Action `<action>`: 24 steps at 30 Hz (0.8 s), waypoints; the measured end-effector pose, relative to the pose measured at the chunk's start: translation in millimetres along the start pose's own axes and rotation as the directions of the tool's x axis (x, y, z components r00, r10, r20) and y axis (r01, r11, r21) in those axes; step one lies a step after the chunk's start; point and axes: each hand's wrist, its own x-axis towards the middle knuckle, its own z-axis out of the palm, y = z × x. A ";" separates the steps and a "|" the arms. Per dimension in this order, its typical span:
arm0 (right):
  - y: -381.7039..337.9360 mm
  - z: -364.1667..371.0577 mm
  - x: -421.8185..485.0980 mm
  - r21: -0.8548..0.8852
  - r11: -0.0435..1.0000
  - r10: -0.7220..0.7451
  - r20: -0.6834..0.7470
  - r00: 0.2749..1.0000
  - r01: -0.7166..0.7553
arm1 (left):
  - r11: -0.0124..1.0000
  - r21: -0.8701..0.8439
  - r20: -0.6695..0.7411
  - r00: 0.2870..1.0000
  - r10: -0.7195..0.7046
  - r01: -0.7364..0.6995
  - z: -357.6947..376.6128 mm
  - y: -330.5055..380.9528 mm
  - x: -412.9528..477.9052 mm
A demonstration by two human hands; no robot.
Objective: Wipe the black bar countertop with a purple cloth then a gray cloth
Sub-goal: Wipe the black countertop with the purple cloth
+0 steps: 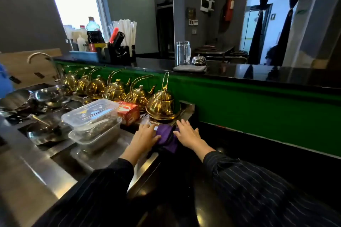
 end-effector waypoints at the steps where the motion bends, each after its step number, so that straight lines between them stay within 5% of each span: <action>1: -4.5 6.9 -1.1 0.010 1.000 0.003 0.008 1.000 -0.003 | 0.999 -0.043 0.008 1.000 -0.022 0.023 2.4 -0.9 0.8; 8: -21.2 23.4 3.8 0.121 0.990 0.097 -0.179 0.979 -0.076 | 0.863 -0.449 0.025 0.969 -0.246 0.231 8.9 15.1 16.7; 13: -16.4 21.7 15.0 0.504 0.826 0.321 -0.050 0.946 -0.254 | 0.813 -0.456 0.112 0.930 -0.351 0.361 1.0 32.7 28.9; 18: 20.7 -2.3 -12.3 0.742 0.614 0.372 0.030 0.928 -0.270 | 0.811 -0.511 0.162 0.959 -0.233 0.284 -10.5 75.9 32.0; 24: 112.0 -80.5 -69.9 0.664 0.729 0.350 -0.151 0.924 -0.168 | 0.798 -0.593 0.168 0.986 -0.007 0.106 2.8 183.9 40.2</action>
